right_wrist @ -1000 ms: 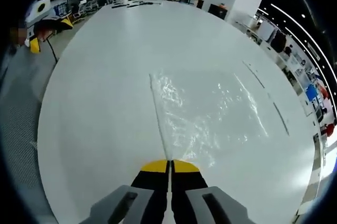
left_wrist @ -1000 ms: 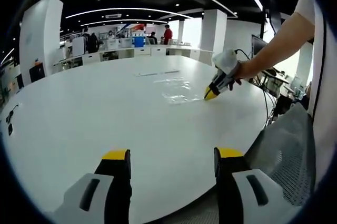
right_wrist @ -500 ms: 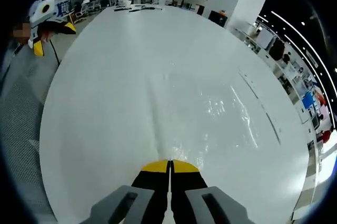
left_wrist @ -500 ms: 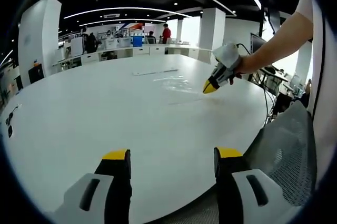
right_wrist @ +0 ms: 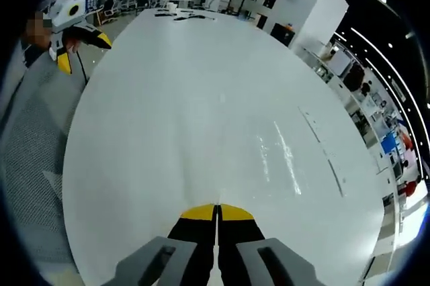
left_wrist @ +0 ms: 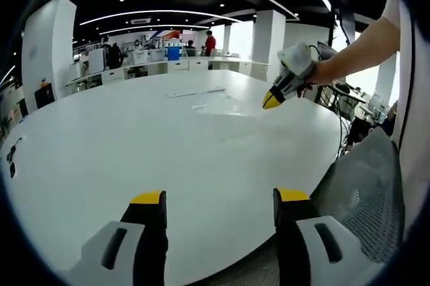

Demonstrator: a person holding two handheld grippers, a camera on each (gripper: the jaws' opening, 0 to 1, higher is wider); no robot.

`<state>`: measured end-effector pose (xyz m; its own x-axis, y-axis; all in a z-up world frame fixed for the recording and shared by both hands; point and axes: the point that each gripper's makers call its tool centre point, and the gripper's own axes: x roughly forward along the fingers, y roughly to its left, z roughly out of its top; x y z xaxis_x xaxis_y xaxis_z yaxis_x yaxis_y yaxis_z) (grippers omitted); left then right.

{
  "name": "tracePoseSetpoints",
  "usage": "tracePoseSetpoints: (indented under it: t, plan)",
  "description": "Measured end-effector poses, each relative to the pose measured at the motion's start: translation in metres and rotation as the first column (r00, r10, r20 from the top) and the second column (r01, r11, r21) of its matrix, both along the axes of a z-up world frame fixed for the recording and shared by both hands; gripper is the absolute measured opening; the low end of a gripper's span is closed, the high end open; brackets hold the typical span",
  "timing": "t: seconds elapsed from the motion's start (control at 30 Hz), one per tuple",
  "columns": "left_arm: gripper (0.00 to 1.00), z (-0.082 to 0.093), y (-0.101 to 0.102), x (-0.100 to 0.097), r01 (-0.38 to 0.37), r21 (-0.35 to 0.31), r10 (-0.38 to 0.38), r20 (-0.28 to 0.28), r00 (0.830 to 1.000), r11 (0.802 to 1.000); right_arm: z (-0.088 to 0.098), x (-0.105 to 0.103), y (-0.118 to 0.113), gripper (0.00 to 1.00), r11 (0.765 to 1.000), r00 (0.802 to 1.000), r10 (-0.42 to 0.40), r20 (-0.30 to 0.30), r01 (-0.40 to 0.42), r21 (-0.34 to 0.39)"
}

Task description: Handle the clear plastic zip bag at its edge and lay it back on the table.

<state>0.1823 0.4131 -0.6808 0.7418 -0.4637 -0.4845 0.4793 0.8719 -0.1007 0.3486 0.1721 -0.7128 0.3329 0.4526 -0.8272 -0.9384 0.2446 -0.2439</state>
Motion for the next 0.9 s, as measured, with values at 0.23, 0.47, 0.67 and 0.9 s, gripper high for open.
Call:
tracePoseSetpoints:
  t: [0.23,0.47,0.67,0.9]
  plan:
    - [0.63,-0.002,0.001,-0.001,0.012,0.006,-0.012,0.004,1.0,1.0,0.02,-0.006,0.0,0.0,1.0,1.0,0.004,0.02,-0.005,0.017]
    - [0.64,-0.002,0.001,-0.002,0.019,0.002,-0.019,0.003,1.0,1.0,0.043,-0.013,0.003,0.0,0.999,0.999,0.02,0.045,-0.021,0.026]
    - [0.64,-0.003,0.003,-0.002,0.016,-0.005,-0.016,-0.002,1.0,1.0,0.064,-0.018,0.004,0.0,0.999,0.997,0.035,0.075,-0.037,0.028]
    - [0.65,-0.002,0.002,-0.003,0.026,-0.009,-0.026,-0.006,1.0,1.0,0.088,-0.027,0.003,0.0,0.998,0.995,0.044,0.095,-0.047,0.035]
